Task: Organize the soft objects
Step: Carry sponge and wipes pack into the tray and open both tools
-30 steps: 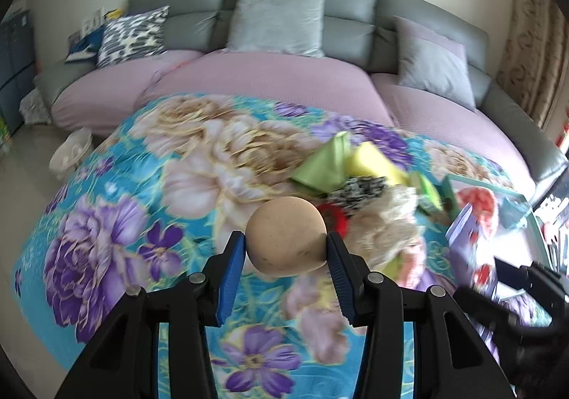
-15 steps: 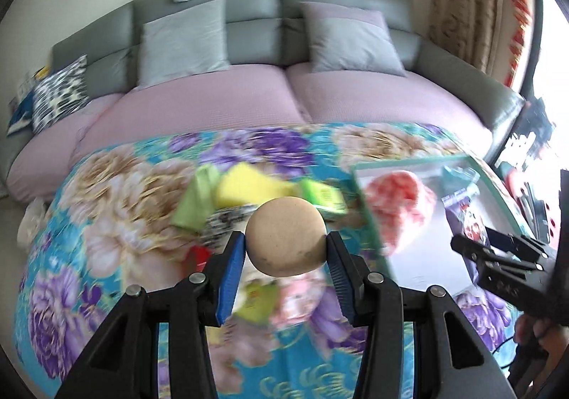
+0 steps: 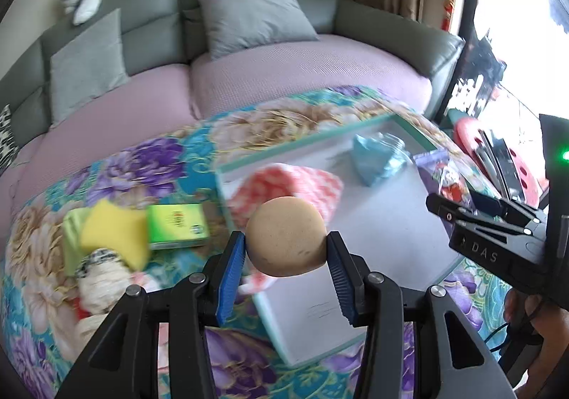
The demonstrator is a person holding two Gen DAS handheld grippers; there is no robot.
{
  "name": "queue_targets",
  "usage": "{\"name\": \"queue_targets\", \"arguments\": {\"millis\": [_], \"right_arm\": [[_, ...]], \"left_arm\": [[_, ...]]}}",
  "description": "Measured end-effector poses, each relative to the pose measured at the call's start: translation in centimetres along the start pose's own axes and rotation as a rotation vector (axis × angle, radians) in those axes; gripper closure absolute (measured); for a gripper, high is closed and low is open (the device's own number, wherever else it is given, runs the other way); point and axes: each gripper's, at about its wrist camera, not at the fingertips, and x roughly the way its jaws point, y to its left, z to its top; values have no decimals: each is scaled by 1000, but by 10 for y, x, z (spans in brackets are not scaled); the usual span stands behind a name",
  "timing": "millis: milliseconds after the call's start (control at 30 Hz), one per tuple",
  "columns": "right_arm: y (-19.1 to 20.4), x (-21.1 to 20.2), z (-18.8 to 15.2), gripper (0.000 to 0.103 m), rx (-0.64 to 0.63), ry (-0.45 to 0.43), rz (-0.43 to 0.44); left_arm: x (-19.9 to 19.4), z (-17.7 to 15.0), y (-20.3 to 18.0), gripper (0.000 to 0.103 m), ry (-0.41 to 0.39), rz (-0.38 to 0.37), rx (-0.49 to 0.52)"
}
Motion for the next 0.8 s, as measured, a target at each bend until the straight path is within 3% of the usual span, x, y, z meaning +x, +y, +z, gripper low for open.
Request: {"name": "queue_targets", "arguments": {"millis": [333,667,733,800], "right_arm": [[-30,8,1,43,49,2,-70],[-34,12,2,40,63,14,-93],[-32,12,2,31,53,22,-106],[-29,13,2,22,36,28,-111]], "left_arm": [[39,13,-32,54,48,-30,50],[50,19,-36,51,54,-20,46],[50,19,-34,28,53,-5,40],[47,19,-32,23,39,7,32]]}}
